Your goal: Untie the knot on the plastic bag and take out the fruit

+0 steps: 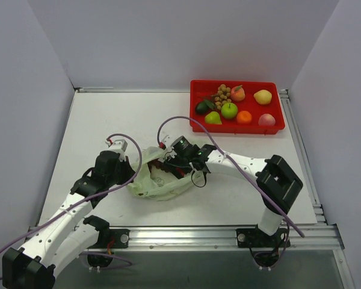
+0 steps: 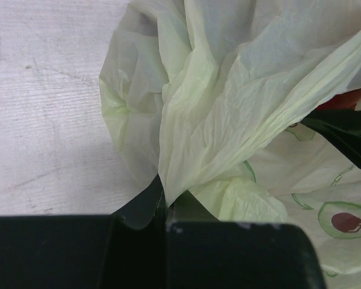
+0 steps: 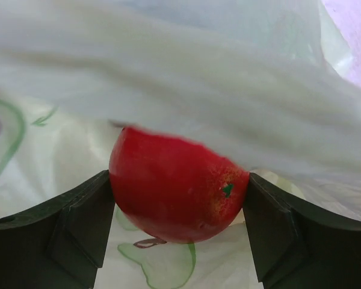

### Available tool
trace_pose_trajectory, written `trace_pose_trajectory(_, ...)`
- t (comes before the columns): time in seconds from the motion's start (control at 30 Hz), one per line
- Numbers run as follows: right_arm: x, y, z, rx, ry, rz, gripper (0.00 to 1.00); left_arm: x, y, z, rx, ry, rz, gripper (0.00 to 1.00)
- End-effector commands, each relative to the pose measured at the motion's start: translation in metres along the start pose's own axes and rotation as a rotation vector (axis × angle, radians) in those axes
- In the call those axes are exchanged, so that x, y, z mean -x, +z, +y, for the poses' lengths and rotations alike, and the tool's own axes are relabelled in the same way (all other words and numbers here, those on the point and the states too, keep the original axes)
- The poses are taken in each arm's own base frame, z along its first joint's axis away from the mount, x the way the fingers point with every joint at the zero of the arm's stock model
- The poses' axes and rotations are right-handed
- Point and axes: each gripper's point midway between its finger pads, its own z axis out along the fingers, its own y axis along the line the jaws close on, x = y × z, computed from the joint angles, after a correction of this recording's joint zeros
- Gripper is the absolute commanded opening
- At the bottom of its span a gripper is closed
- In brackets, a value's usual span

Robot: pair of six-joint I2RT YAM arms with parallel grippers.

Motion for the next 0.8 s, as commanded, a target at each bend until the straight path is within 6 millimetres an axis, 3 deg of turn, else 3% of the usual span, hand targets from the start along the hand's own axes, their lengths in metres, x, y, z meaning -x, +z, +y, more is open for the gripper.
trace_pose_trajectory(0.0, 0.029, -0.042, 0.022, 0.14, 0.023, -0.123, 0.17, 0.011, 0.001, -0.002, -0.012, 0.008, -0.041, 0.0)
trace_pose_trajectory(0.27, 0.075, -0.109, 0.063, 0.441, 0.059, -0.305, 0.17, 0.011, 0.001, -0.003, -0.013, 0.008, -0.042, 0.0)
trace_pose_trajectory(0.37, 0.097, -0.136, 0.065, 0.506, 0.07, -0.379, 0.18, 0.011, 0.001, -0.003, -0.013, 0.008, -0.042, 0.0)
trace_pose_trajectory(0.47, 0.122, -0.164, 0.05, 0.523, 0.116, -0.469, 0.18, 0.012, 0.001, -0.003, -0.013, 0.008, -0.043, 0.0)
trace_pose_trajectory(0.57, 0.14, -0.182, 0.005, 0.413, 0.179, -0.555, 0.22, 0.012, 0.0, -0.003, -0.013, 0.008, -0.043, 0.0)
trace_pose_trajectory(0.7, 0.136, -0.183, -0.083, 0.109, 0.302, -0.589, 0.23, 0.013, 0.0, -0.003, -0.014, 0.007, -0.048, 0.0)
trace_pose_trajectory(0.73, 0.13, -0.181, -0.125, -0.016, 0.377, -0.599, 0.23, 0.013, -0.001, -0.003, -0.017, 0.008, -0.05, 0.0)
trace_pose_trajectory(0.77, 0.124, -0.179, -0.144, -0.064, 0.452, -0.601, 0.23, 0.013, -0.001, -0.003, -0.016, 0.007, -0.052, 0.0)
